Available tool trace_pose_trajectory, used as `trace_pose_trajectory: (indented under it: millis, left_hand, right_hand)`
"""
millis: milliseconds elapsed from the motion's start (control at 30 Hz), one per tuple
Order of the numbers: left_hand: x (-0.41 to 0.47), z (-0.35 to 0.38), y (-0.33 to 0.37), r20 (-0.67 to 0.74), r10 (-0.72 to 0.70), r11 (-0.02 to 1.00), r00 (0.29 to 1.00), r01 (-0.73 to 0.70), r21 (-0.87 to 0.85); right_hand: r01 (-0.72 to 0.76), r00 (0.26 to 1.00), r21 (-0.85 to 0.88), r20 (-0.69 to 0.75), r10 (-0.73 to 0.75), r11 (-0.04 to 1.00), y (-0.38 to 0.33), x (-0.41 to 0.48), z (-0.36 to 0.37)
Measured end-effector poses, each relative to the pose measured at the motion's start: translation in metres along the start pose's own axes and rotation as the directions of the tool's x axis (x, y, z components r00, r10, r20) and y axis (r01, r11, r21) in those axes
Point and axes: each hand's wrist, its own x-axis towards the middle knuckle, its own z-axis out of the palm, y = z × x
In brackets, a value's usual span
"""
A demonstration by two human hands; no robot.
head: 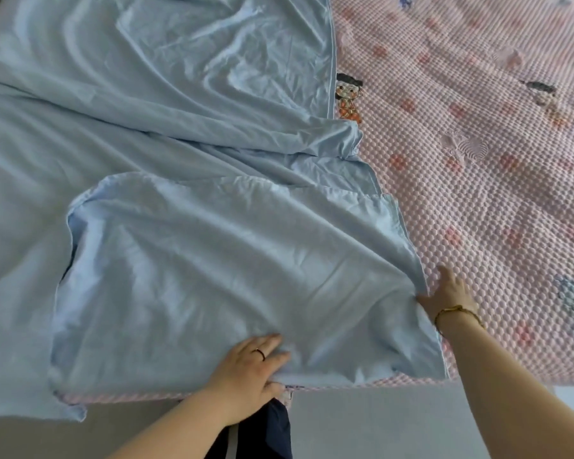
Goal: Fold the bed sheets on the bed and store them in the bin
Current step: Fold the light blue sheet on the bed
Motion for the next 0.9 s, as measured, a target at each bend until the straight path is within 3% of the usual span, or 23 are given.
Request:
trace_pose_trajectory:
  millis: [167,300,467,533,600,667,767,833,900]
  left_hand:
    - [-0.038,-0.018,-0.045,-0.063,-0.311,0.95,0.948,0.309,-0.039]
    - [-0.088,-0.019,-0.097,-0.016,-0.719,0.693,0.695,0.714,-0.103]
    - [-0.154,-0.005,-0.156,0.068,-0.913,0.389,0.401,0.91,-0.147]
    - [-0.169,0.004,-0.175,-0.008,-0.934,0.34,0.358,0.879,-0.335]
    - [-0.185,0.023,-0.195,-0.09,-0.942,0.313,0.324,0.748,-0.585]
    - [-0.204,0.03,-0.219,0.025,-0.98,0.105,0.195,0.624,-0.774]
    - [-0.223,0.043,-0.246,0.19,-0.973,-0.106,0.131,0.477,-0.873]
    - [-0.24,0.04,-0.261,0.295,-0.941,-0.229,0.166,0.33,-0.916]
    - [-0.265,0.032,-0.277,0.24,-0.927,-0.166,0.287,0.261,-0.951]
  right_hand:
    - [0.127,0.985,-0.223,-0.084,-0.149,0.966,-0.039,-0.038,0.03]
    - [0.344,0.936,-0.229,0.002,-0.353,0.911,-0.104,-0.075,0.058]
    - [0.601,0.778,-0.005,0.23,-0.584,0.799,-0.189,-0.137,0.113]
    - [0.577,0.753,0.121,0.303,-0.584,0.807,-0.218,-0.162,0.134]
    - [0.53,0.739,0.189,0.376,-0.559,0.827,-0.248,-0.19,0.163]
    - [0.504,0.713,0.21,0.447,-0.541,0.838,-0.28,-0.222,0.197]
    - [0.482,0.659,0.194,0.562,-0.499,0.855,-0.318,-0.266,0.241]
    - [0.369,0.631,0.227,0.651,-0.422,0.901,-0.34,-0.292,0.266]
    - [0.237,0.605,0.241,0.721,-0.337,0.941,-0.366,-0.32,0.281]
